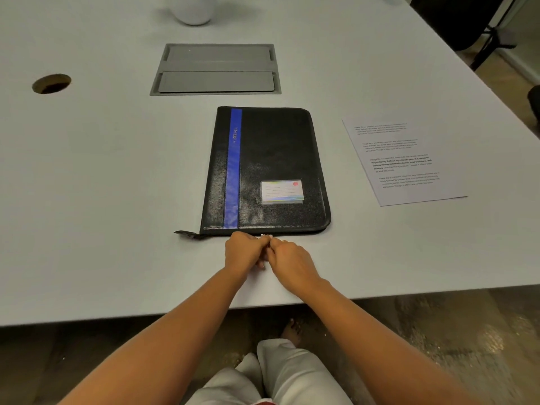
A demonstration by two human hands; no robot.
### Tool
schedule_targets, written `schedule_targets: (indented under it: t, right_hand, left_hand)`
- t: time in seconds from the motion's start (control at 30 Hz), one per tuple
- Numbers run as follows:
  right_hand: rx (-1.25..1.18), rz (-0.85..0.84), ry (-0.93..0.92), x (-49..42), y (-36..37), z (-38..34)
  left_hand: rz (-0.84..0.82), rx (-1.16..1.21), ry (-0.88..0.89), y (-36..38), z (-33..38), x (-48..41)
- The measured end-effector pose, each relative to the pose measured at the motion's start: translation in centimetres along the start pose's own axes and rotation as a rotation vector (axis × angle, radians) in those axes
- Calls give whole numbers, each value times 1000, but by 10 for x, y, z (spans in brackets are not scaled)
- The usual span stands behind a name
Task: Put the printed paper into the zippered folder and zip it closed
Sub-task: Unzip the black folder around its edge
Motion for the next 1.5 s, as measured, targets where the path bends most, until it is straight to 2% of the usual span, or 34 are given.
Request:
schedule_targets:
  t: [0.1, 0.2, 0.27, 0.43, 0.67, 1.27, 1.5]
  right_hand:
    - [13, 43, -83, 3, -9, 7]
    - [44, 294, -199, -1, -20, 16]
    - [131, 389, -242, -9, -24, 24]
    - [217, 71, -43, -25, -17, 44]
    - [317, -99, -11, -36, -24, 47]
    - [297, -160, 28, -37, -32, 44]
    - [301, -161, 32, -36, -32, 43]
  left_hand:
    - [4, -23, 20, 1, 1, 1]
    - [-15, -51, 52, 1, 1, 5]
    - [-3, -131, 97, 2, 0, 7]
    - [68, -407, 178, 4, -2, 9]
    - [110, -510, 219, 6, -6, 10]
    - [233, -457, 199, -24, -25, 7]
    - [274, -559, 200, -30, -27, 7]
Point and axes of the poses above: each hand's wrist, its own x-axis away from the middle knuckle, its own y-axis out of the palm, z = x × y, the point moved 1 cm from there along -x, towards the middle knuckle, and after that the axes turned 2 degrees about z, right-handed, at the moved point
